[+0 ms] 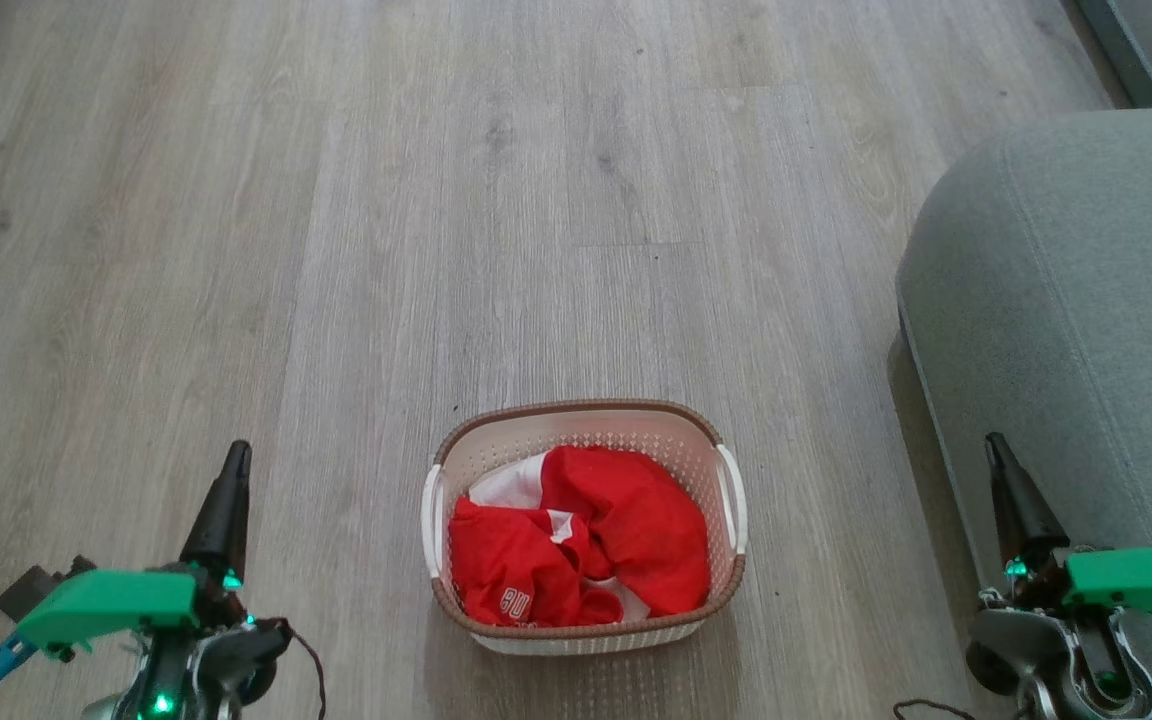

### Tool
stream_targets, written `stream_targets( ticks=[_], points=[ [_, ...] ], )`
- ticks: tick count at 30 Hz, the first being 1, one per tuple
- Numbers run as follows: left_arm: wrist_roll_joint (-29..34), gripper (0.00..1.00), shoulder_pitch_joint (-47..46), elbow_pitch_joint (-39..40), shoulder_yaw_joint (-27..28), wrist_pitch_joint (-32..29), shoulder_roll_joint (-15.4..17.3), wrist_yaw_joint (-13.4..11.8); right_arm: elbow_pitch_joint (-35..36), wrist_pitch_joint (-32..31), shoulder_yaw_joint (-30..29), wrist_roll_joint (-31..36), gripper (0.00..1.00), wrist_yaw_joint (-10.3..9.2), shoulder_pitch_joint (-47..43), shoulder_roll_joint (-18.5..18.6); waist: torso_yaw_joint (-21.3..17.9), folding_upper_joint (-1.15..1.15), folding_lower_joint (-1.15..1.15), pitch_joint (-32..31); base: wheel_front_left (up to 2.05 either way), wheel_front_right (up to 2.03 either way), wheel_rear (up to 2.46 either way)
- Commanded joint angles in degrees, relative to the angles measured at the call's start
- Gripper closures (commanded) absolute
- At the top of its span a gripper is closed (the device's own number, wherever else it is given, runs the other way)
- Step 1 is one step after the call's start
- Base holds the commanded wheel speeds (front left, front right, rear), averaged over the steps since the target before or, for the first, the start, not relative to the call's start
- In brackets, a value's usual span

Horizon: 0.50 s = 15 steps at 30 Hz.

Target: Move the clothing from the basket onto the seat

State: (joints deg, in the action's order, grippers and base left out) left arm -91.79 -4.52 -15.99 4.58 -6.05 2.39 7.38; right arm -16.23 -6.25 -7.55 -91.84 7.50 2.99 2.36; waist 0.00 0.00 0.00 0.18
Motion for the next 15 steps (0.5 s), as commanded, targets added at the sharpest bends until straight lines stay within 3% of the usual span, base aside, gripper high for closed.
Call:
stream_targets(
  ticks=[1,6,7,15],
  points=[
    [-0.4,1.0,-1.7,2.0,1.9,-0.4,0.5,0.1,2.2,-0.2,1.1,-0.3,1.0,-0.01,3.2,0.5,0.0,0.0,0.0,0.0,0.0,0.0,0.0],
    [-0.4,1.0,-1.7,2.0,1.9,-0.4,0.5,0.1,2.2,-0.2,1.1,-0.3,1.0,-0.01,3.2,0.5,0.0,0.0,0.0,0.0,0.0,0.0,0.0],
    [0.0,0.0,0.0,0.0,0.0,0.0,0.0,0.0,0.0,0.0,0.0,0.0,0.0,0.0,0.0,0.0,0.0,0.0,0.0,0.0,0.0,0.0,0.0],
    [0.0,0.0,0.4,-1.7,-1.0,1.1,-0.1,0.0,-1.5,0.9,0.5,0.6,0.0,0.0,-0.6,0.0,0.0,0.0,0.0,0.0,0.0,0.0,0.0]
  ],
)
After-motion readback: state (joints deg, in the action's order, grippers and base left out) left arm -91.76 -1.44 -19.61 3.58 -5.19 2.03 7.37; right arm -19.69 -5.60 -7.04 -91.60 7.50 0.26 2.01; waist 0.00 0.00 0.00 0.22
